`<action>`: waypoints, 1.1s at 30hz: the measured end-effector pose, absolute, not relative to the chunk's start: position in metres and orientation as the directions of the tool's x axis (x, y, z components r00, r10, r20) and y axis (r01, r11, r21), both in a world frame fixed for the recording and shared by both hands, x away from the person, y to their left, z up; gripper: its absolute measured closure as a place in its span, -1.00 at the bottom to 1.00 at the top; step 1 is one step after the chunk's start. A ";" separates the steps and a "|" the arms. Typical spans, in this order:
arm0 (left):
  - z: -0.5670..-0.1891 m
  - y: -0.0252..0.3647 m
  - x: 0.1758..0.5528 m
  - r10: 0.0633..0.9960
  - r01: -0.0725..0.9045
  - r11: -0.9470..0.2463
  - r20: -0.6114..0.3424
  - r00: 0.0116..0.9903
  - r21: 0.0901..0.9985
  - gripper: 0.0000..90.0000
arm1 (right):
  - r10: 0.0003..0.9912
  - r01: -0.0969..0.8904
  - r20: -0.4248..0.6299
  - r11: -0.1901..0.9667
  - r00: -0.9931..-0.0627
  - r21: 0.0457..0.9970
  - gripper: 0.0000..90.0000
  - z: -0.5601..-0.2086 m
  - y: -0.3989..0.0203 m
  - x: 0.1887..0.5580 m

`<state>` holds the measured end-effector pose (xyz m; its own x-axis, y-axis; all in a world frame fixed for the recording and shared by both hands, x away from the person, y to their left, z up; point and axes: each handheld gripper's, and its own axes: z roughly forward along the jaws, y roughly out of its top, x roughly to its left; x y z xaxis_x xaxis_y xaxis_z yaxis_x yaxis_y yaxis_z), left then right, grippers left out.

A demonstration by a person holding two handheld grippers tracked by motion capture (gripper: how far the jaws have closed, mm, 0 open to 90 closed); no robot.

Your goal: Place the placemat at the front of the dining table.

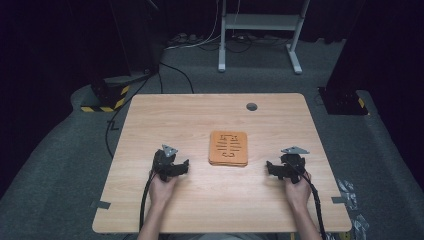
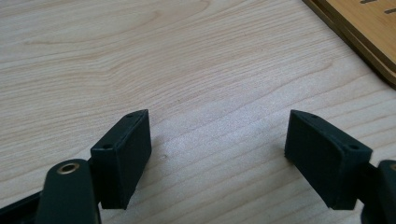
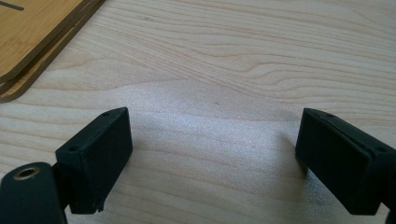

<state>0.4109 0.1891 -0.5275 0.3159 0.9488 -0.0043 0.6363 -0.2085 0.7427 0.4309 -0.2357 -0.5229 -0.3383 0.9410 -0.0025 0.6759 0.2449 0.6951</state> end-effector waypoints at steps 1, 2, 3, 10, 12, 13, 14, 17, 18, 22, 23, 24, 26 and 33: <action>-0.527 0.189 0.411 0.949 0.636 -0.209 -0.004 0.316 0.743 -0.50 | 0.941 0.676 -0.003 0.245 -0.338 0.695 -0.76 -0.523 -0.236 0.431; -0.527 0.189 0.411 0.949 0.636 -0.208 -0.004 0.316 0.743 -0.50 | 0.941 0.676 -0.003 0.245 -0.338 0.695 -0.76 -0.523 -0.236 0.431; -0.527 0.189 0.411 0.949 0.637 -0.208 -0.004 0.315 0.742 -0.50 | 0.941 0.675 -0.005 0.247 -0.340 0.696 -0.76 -0.523 -0.236 0.431; -0.528 0.189 0.410 0.951 0.636 -0.205 -0.003 0.310 0.744 -0.49 | 0.941 0.673 -0.005 0.245 -0.338 0.697 -0.76 -0.523 -0.236 0.431; -0.528 0.189 0.410 0.951 0.636 -0.204 -0.003 0.310 0.744 -0.50 | 0.941 0.675 -0.004 0.246 -0.339 0.696 -0.76 -0.523 -0.236 0.431; -0.528 0.189 0.410 0.951 0.636 -0.204 -0.003 0.309 0.744 -0.50 | 0.941 0.675 -0.004 0.246 -0.339 0.696 -0.76 -0.523 -0.236 0.431; -0.528 0.189 0.410 0.951 0.636 -0.204 -0.003 0.309 0.744 -0.49 | 0.941 0.674 -0.004 0.246 -0.339 0.696 -0.76 -0.523 -0.236 0.431; -0.528 0.189 0.410 0.951 0.636 -0.204 -0.003 0.309 0.744 -0.50 | 0.941 0.675 -0.004 0.246 -0.338 0.696 -0.76 -0.523 -0.236 0.431; -0.528 0.189 0.410 0.951 0.636 -0.204 -0.003 0.309 0.744 -0.50 | 0.941 0.675 -0.004 0.246 -0.339 0.696 -0.76 -0.523 -0.236 0.431; -0.528 0.189 0.410 0.951 0.636 -0.204 -0.003 0.309 0.744 -0.50 | 0.941 0.673 -0.007 0.248 -0.340 0.697 -0.76 -0.523 -0.236 0.431; -0.528 0.189 0.410 0.951 0.636 -0.204 -0.003 0.308 0.744 -0.50 | 0.941 0.677 -0.002 0.244 -0.337 0.695 -0.76 -0.523 -0.236 0.431; -0.528 0.189 0.410 0.951 0.637 -0.204 -0.003 0.308 0.744 -0.50 | 0.942 0.676 -0.002 0.244 -0.337 0.695 -0.76 -0.523 -0.236 0.431; -0.528 0.189 0.410 0.951 0.636 -0.203 -0.004 0.308 0.744 -0.50 | 0.947 0.676 -0.005 0.234 -0.322 0.699 -0.76 -0.523 -0.234 0.430; -0.528 0.189 0.410 0.951 0.636 -0.201 -0.006 0.308 0.745 -0.49 | 0.942 0.676 -0.005 0.244 -0.335 0.695 -0.74 -0.523 -0.236 0.431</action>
